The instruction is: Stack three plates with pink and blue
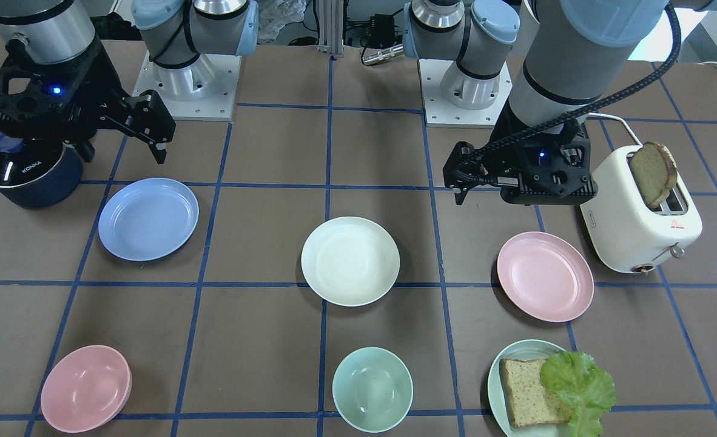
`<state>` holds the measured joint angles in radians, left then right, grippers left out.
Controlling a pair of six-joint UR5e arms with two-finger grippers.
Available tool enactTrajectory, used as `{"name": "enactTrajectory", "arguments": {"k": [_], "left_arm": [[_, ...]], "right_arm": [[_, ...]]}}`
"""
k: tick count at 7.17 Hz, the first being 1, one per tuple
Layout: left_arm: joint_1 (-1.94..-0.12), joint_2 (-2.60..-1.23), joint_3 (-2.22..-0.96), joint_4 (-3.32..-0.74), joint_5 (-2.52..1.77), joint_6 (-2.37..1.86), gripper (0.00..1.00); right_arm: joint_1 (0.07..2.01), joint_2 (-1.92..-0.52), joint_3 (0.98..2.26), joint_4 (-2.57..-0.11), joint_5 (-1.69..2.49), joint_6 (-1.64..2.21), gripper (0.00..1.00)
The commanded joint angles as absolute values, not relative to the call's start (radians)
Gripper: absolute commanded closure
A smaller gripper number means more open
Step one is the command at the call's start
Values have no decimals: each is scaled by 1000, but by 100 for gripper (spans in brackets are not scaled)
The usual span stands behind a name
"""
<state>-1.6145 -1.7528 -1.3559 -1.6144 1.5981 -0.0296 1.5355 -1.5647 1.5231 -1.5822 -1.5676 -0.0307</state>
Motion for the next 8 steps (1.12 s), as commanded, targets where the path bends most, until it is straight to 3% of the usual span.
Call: {"name": "enactTrajectory", "arguments": {"k": [1, 8], "left_arm": [[-1615, -1752, -1356, -1615, 1595, -31, 0], [-1614, -1750, -1359, -1618, 1597, -29, 0]], "right_arm": [[1536, -1565, 1523, -1583, -1568, -32, 0], [1496, -1558, 1604, -1578, -1584, -35, 0]]}}
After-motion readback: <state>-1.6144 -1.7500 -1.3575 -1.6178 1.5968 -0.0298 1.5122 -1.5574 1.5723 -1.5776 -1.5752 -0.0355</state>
